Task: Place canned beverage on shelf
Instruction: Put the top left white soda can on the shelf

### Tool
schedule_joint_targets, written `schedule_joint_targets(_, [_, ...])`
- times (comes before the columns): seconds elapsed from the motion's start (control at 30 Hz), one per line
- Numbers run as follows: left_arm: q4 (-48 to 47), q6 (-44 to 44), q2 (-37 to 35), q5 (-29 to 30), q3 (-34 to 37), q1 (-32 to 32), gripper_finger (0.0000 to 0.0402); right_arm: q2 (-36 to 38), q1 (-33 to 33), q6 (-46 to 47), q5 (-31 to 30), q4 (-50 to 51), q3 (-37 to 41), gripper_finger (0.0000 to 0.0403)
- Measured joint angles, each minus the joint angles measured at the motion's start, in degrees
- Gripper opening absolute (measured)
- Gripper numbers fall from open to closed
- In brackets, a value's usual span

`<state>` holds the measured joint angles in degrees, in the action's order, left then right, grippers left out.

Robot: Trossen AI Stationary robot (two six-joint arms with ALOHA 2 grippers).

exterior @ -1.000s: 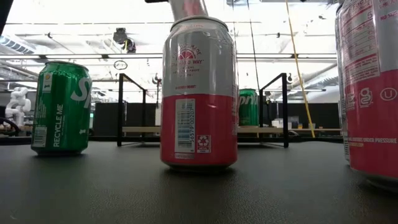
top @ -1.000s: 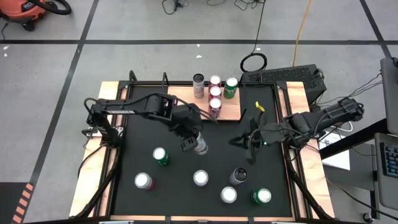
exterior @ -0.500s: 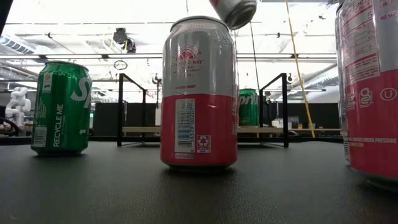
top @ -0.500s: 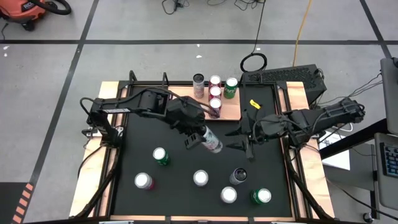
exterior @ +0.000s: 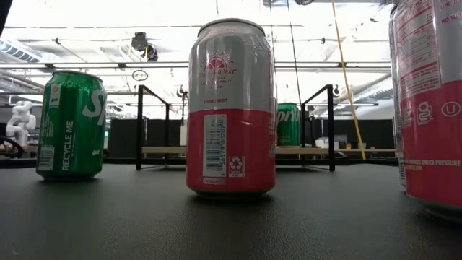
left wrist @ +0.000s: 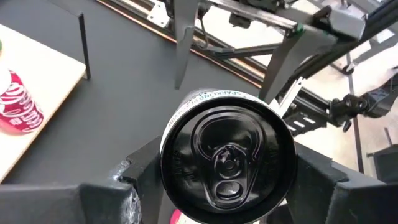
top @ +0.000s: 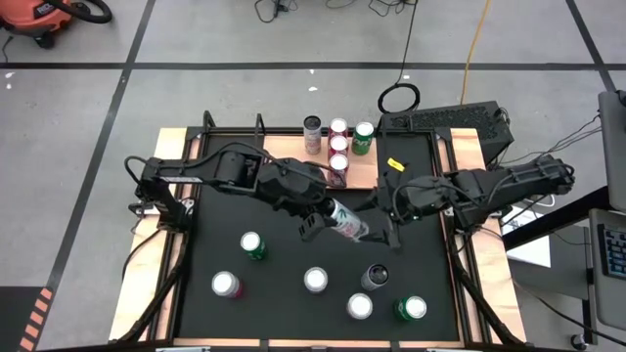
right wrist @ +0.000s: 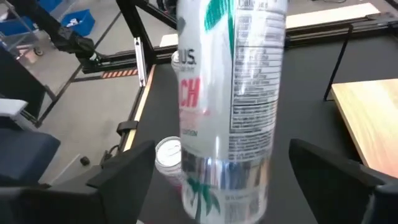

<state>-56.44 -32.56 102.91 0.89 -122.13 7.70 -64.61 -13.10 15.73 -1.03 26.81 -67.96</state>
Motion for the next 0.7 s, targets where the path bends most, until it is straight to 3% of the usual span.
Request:
schedule_joint_targets(0.33, [4.0,2.9,0.0,1.3,0.0,-0.1,0.0247,-1.6,1.2,-1.7,1.4,-0.3,0.0,0.0335])
schedule_joint_targets(0.7, [5.7,3.0,0.0,2.3,0.0,-0.1,0.0247,-1.6,1.1,-1.7,1.4,0.0,0.0,0.0240])
